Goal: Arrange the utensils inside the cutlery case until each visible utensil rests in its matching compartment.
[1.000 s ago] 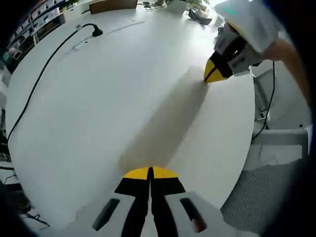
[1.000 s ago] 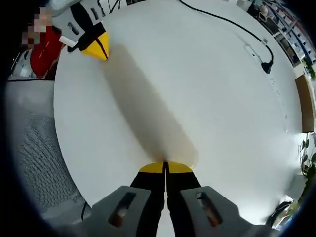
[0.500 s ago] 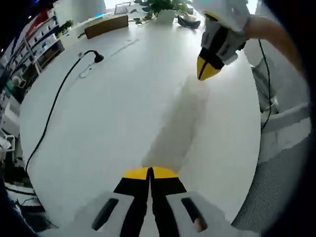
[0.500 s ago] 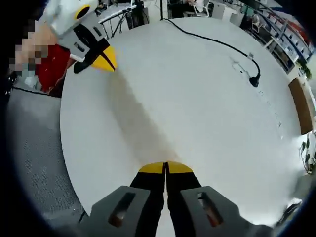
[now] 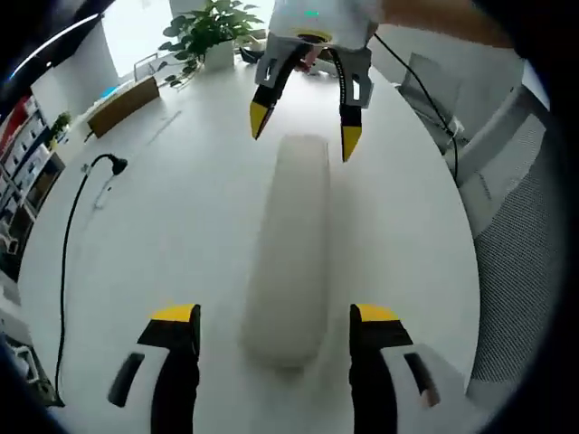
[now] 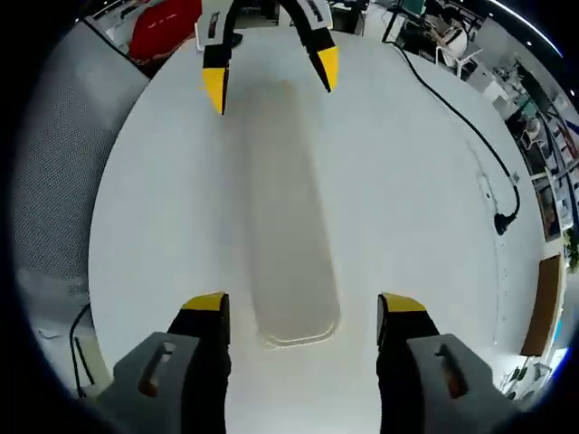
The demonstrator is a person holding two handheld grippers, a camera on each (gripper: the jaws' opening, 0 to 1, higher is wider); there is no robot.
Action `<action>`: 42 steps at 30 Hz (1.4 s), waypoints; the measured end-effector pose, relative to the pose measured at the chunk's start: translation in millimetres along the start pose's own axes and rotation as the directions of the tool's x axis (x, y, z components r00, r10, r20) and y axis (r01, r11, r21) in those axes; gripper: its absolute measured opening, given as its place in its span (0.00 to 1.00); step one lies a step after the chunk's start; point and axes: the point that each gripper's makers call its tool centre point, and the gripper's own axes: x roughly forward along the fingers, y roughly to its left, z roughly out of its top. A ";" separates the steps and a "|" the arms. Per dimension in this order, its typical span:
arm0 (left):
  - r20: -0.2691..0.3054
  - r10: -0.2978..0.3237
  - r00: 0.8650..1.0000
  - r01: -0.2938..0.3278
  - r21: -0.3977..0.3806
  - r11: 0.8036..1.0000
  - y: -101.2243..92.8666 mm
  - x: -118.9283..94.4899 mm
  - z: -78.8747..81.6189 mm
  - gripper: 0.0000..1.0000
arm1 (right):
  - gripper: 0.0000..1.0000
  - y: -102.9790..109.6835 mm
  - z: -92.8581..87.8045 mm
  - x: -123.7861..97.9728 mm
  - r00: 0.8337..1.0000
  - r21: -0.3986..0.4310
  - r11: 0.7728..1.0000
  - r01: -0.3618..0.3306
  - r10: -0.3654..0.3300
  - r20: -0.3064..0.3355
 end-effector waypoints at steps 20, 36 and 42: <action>-0.047 -0.041 0.998 0.041 -0.014 0.999 -45.1 -1.1 -28.3 0.45 | 0.38 34.6 7.4 5.5 0.998 -0.073 0.997 -0.041 0.038 -0.044; -0.087 -0.080 0.993 0.080 -0.008 0.997 -135.7 -24.4 -63.5 0.45 | 0.38 134.9 25.0 2.6 0.997 -0.086 0.993 -0.074 0.071 -0.038; -0.103 -0.075 0.992 0.076 0.002 0.997 -151.2 -28.6 -71.7 0.45 | 0.38 164.4 24.9 -0.1 0.992 -0.092 0.991 -0.097 0.089 -0.085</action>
